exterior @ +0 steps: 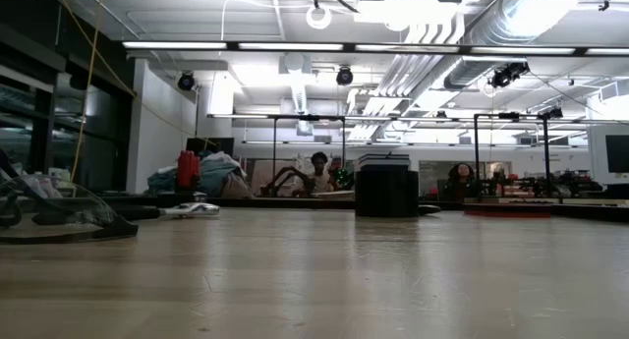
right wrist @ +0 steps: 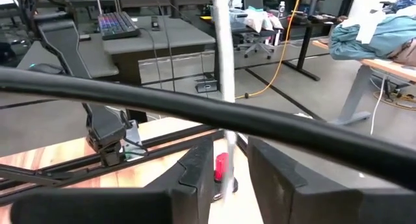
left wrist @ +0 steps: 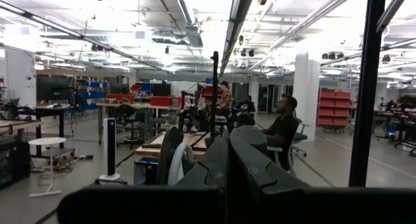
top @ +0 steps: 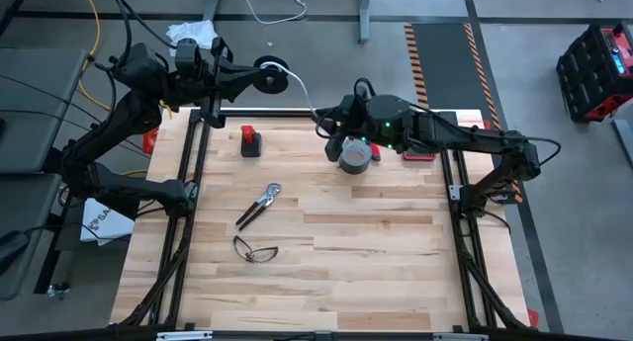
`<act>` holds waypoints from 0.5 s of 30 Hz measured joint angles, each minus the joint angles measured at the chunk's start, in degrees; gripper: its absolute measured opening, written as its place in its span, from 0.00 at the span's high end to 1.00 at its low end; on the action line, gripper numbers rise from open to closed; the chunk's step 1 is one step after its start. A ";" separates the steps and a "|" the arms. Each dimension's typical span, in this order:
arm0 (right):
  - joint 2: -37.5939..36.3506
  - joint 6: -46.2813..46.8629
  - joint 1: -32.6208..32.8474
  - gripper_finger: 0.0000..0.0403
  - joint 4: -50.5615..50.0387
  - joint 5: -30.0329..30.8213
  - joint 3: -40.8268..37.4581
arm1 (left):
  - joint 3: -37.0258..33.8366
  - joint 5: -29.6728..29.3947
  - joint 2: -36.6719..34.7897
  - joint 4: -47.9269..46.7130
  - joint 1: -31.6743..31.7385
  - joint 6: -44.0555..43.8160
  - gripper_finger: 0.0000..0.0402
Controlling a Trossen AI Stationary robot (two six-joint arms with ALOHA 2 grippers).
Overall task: Coil cords
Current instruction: Coil the white wire onto the black spool
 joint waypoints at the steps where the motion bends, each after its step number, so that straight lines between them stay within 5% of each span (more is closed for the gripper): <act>1: 0.00 0.00 -0.02 0.79 0.00 0.02 0.00 | 0.00 0.00 0.09 0.08 -0.01 -0.04 1.00; 6: 0.46 0.29 -0.02 0.96 -0.03 -0.58 0.02 | 0.00 0.02 1.14 0.09 -0.03 -0.90 1.00; 15: 0.78 0.49 2.15 0.99 0.17 0.35 0.02 | -0.02 -2.36 4.42 2.64 -0.08 -8.74 1.00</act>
